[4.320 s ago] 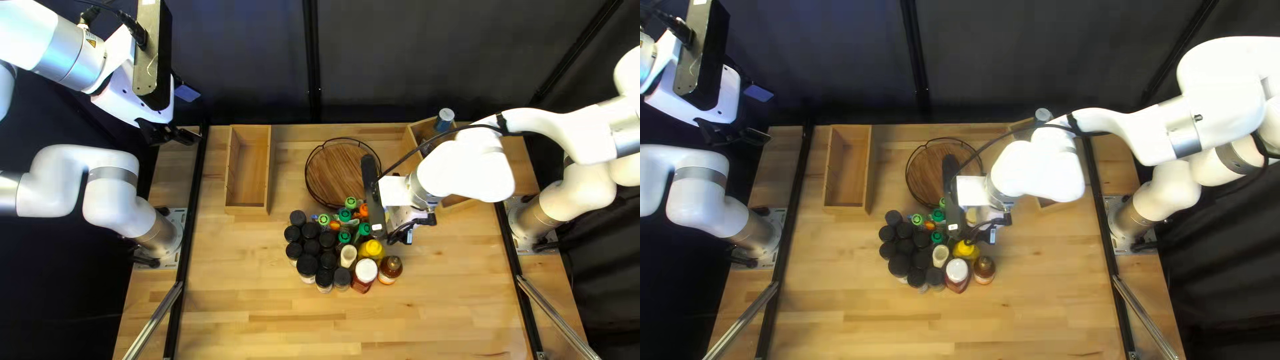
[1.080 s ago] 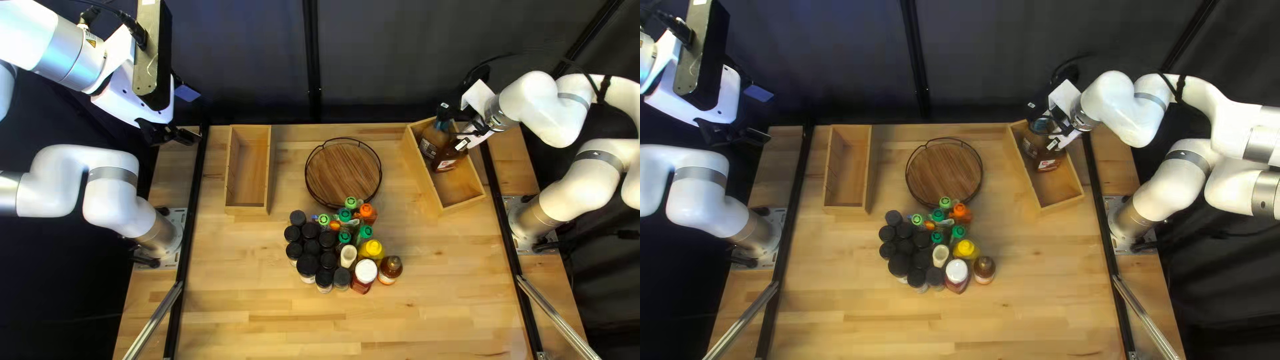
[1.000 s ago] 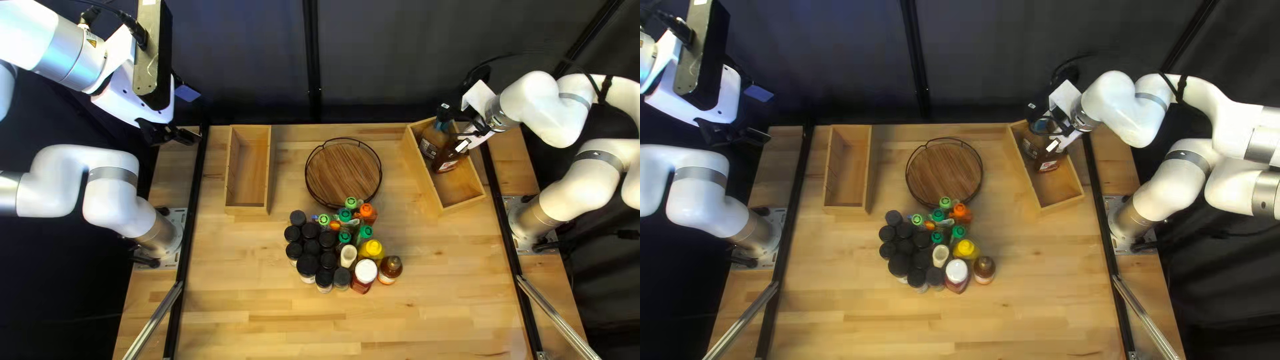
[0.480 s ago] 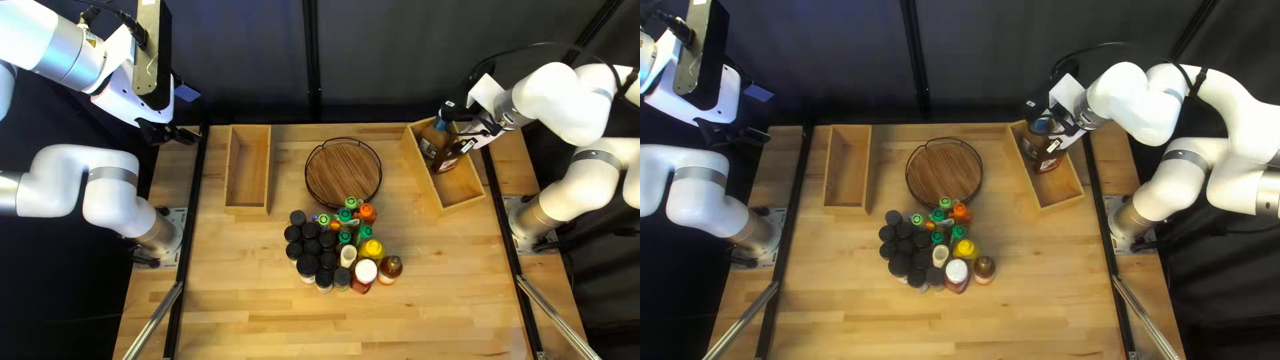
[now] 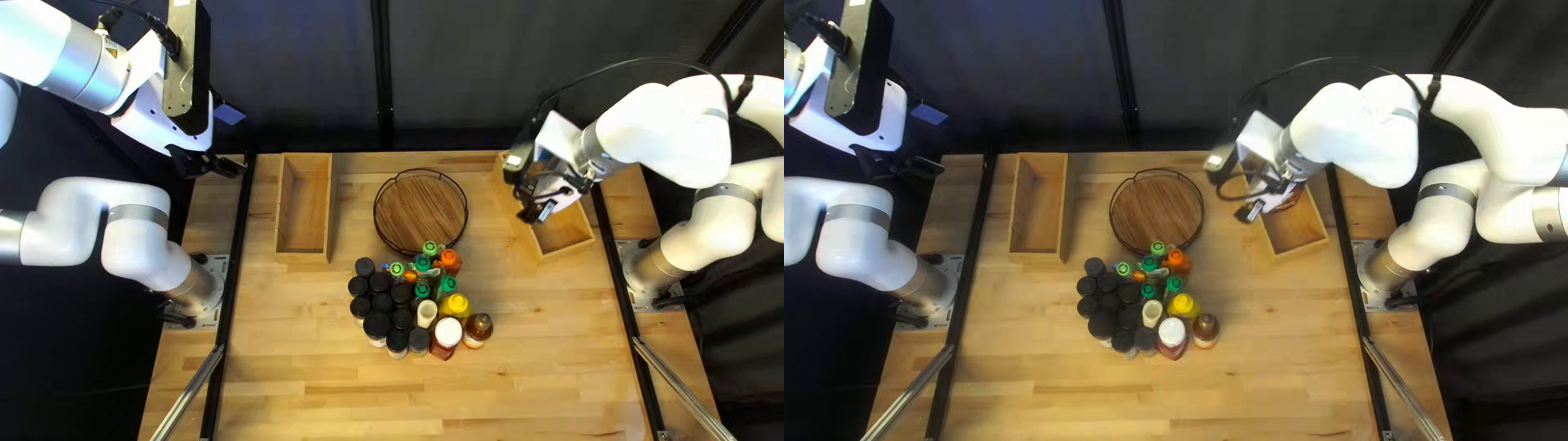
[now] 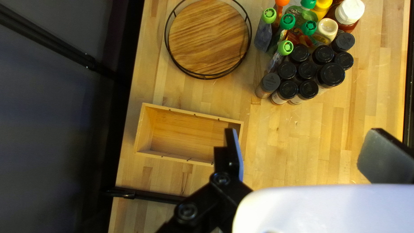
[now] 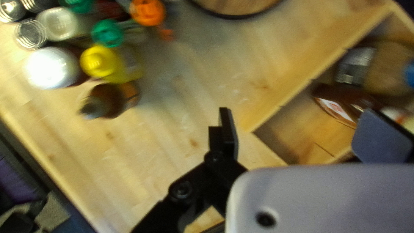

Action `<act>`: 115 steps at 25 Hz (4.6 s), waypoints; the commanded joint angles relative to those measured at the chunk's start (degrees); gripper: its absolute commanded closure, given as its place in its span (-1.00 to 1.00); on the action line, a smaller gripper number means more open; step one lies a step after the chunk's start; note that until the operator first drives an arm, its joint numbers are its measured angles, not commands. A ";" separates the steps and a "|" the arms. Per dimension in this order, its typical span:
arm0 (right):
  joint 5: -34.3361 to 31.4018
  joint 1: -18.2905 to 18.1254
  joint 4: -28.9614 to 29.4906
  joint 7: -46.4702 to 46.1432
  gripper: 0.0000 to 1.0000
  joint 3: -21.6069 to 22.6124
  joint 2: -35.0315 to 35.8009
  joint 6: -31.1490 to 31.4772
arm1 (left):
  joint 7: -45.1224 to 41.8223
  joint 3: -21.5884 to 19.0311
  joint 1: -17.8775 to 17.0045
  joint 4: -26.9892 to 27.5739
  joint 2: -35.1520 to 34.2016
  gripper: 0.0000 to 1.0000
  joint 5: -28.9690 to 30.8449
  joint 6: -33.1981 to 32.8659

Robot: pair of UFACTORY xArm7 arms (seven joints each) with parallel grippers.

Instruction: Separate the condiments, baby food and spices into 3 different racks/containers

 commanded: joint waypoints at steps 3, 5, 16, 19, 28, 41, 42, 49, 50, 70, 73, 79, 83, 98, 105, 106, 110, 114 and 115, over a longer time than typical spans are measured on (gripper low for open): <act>7.91 5.91 3.52 -10.14 -1.00 -2.30 -6.72 0.19 | 0.00 0.00 0.00 0.00 0.00 -1.00 0.00 0.00; 8.48 6.96 5.28 -11.09 -1.00 -1.08 -10.14 0.33 | 0.00 0.00 0.00 0.00 0.00 -1.00 0.00 0.00; -2.92 10.05 10.08 -0.67 -1.00 10.32 -22.74 -1.08 | 0.00 0.00 0.00 0.00 0.00 -1.00 0.00 0.00; -10.17 10.64 11.32 6.36 -1.00 13.80 -27.17 -1.78 | 0.00 0.00 0.00 0.00 0.00 -1.00 0.00 0.00; -19.71 11.31 8.04 14.17 -1.00 15.86 -31.13 -9.10 | 0.00 0.00 0.00 0.00 0.00 -1.00 0.00 0.00; -23.49 10.40 3.95 13.48 0.97 15.05 -34.04 -18.88 | 0.00 0.00 0.00 0.00 0.00 -1.00 0.00 0.00; -24.01 10.47 4.01 13.99 0.97 15.14 -34.09 -18.75 | 0.00 0.00 0.00 0.00 0.00 -1.00 0.00 0.00; -23.20 10.99 3.13 14.54 1.00 15.46 -30.42 -16.39 | 0.00 0.00 0.00 0.00 0.00 -1.00 0.00 0.00; -22.36 11.12 2.99 13.84 1.00 15.33 -29.53 -15.90 | 0.00 0.00 0.00 0.00 0.00 -1.00 0.00 0.00; -10.53 11.82 -13.83 0.55 1.00 -2.22 11.55 6.85 | 0.00 0.00 0.00 0.00 0.00 -1.00 0.00 0.00; -12.00 10.45 -17.72 0.87 1.00 -3.67 17.36 8.13 | 0.00 0.00 0.00 0.00 0.00 -1.00 0.00 0.00; -14.89 7.56 -22.53 0.35 1.00 -6.25 22.43 7.81 | 0.00 0.00 0.00 0.00 0.00 -1.00 0.00 0.00; -16.76 5.30 -25.48 -0.14 1.00 -8.25 24.44 7.09 | 0.00 0.00 0.00 0.00 0.00 -1.00 0.00 0.00; -21.66 -1.67 -33.58 -2.26 1.00 -14.67 27.56 2.46 | 0.00 0.00 0.00 0.00 0.00 -1.00 0.00 0.00; -20.38 -4.09 -34.01 -3.13 -0.56 -13.50 27.20 1.75 | 0.00 0.00 0.00 0.00 0.00 -1.00 0.00 0.00; -18.22 -5.79 -33.80 -4.53 -0.91 -11.45 27.03 1.52 | 0.00 0.00 0.00 0.00 0.00 -1.00 0.00 0.00; -15.02 -6.78 -32.22 -5.32 -1.00 -8.15 26.40 2.21 | 0.00 0.00 0.00 0.00 0.00 -1.00 0.00 0.00; -13.08 -4.47 -28.84 -3.36 -1.00 -5.59 24.66 3.71 | 0.00 0.00 0.00 0.00 0.00 -1.00 0.00 0.00; -12.85 -4.15 -28.43 -3.19 -1.00 -5.29 24.53 3.88 | 0.00 0.00 0.00 0.00 0.00 -1.00 0.00 0.00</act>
